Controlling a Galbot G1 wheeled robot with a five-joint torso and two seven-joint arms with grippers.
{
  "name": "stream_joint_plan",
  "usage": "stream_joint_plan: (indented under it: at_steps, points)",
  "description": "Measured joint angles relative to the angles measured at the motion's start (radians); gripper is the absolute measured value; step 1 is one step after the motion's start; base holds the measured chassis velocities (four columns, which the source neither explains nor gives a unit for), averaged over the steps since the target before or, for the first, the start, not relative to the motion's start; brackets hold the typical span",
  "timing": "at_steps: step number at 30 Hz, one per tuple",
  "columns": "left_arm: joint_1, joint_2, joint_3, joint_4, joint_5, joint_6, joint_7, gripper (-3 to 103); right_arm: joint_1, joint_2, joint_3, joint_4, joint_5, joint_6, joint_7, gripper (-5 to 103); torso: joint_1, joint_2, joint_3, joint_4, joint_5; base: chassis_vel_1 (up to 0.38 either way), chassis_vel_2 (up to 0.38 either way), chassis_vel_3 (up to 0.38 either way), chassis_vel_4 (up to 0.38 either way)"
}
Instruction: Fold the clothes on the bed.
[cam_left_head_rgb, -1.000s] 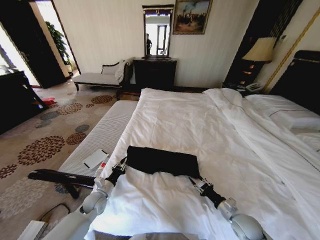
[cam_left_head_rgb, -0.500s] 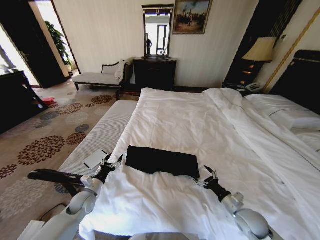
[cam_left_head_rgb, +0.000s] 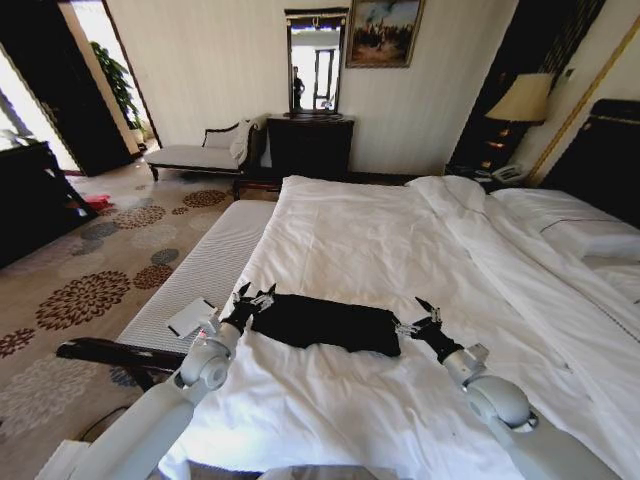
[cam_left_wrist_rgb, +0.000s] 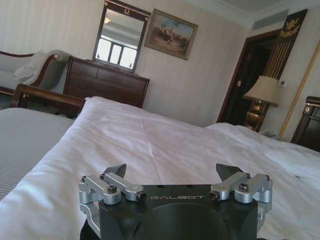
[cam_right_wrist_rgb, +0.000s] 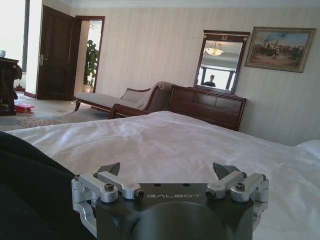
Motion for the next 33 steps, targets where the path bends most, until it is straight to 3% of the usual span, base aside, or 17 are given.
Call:
stream_joint_plan:
  at_steps: [11, 15, 18, 21, 22, 24, 26, 28, 29, 31, 33]
  points:
    - [-0.013, 0.056, 0.022, -0.033, 0.060, 0.068, -0.073, 100, -0.027, -0.007, 0.036, 0.032, 0.020, -0.031, 0.039, 100, 0.000, 0.000, 0.000, -0.0002, -0.0004, 0.000, 0.000, 0.000, 0.000]
    - [0.046, 0.107, -0.037, -0.072, 0.110, 0.099, -0.101, 100, -0.036, -0.030, 0.049, 0.062, 0.120, -0.100, 0.046, 100, 0.000, 0.000, 0.000, 0.0001, -0.0003, 0.000, 0.000, 0.000, 0.000]
    - [0.122, 0.136, -0.104, -0.101, 0.172, 0.100, -0.113, 100, -0.038, -0.060, 0.053, 0.103, 0.334, -0.239, 0.039, 100, 0.000, 0.000, 0.000, 0.0001, -0.0004, 0.000, 0.000, 0.000, 0.000]
    - [0.156, 0.138, -0.128, -0.110, 0.193, 0.093, -0.118, 100, -0.026, -0.077, 0.054, 0.113, 0.437, -0.315, 0.040, 100, 0.000, 0.000, 0.000, 0.0001, -0.0002, 0.000, 0.000, 0.000, 0.000]
    - [0.194, 0.131, -0.159, -0.118, 0.208, 0.087, -0.122, 100, -0.001, -0.101, 0.053, 0.113, 0.542, -0.395, 0.042, 100, 0.000, 0.000, 0.000, 0.0000, -0.0006, 0.000, 0.000, 0.000, 0.000]
    - [0.212, 0.127, -0.174, -0.121, 0.216, 0.085, -0.122, 100, 0.011, -0.111, 0.052, 0.112, 0.584, -0.431, 0.046, 100, 0.000, 0.000, 0.000, 0.0002, -0.0005, 0.000, 0.000, 0.000, 0.000]
    - [0.277, 0.113, -0.223, -0.131, 0.251, 0.075, -0.118, 100, 0.071, -0.150, 0.041, 0.084, 0.754, -0.554, 0.076, 100, 0.000, 0.000, 0.000, -0.0001, -0.0003, 0.000, 0.000, 0.000, 0.000]
    - [0.317, 0.103, -0.249, -0.140, 0.273, 0.069, -0.111, 100, 0.119, -0.170, 0.023, 0.048, 0.846, -0.610, 0.100, 100, 0.000, 0.000, 0.000, 0.0001, -0.0003, 0.000, 0.000, 0.000, 0.000]
    - [0.317, 0.103, -0.249, -0.140, 0.273, 0.069, -0.111, 100, 0.119, -0.170, 0.023, 0.048, 0.846, -0.610, 0.100, 100, 0.000, 0.000, 0.000, 0.0001, -0.0003, 0.000, 0.000, 0.000, 0.000]
    - [0.379, 0.087, -0.287, -0.155, 0.300, 0.062, -0.102, 100, 0.187, -0.188, 0.003, 0.001, 0.966, -0.700, 0.136, 100, 0.000, 0.000, 0.000, 0.0003, -0.0002, 0.000, 0.000, 0.000, 0.000]
    - [0.394, 0.084, -0.296, -0.160, 0.307, 0.060, -0.099, 100, 0.202, -0.191, 0.000, -0.011, 0.987, -0.727, 0.143, 100, 0.000, 0.000, 0.000, 0.0004, -0.0004, 0.000, 0.000, 0.000, 0.000]
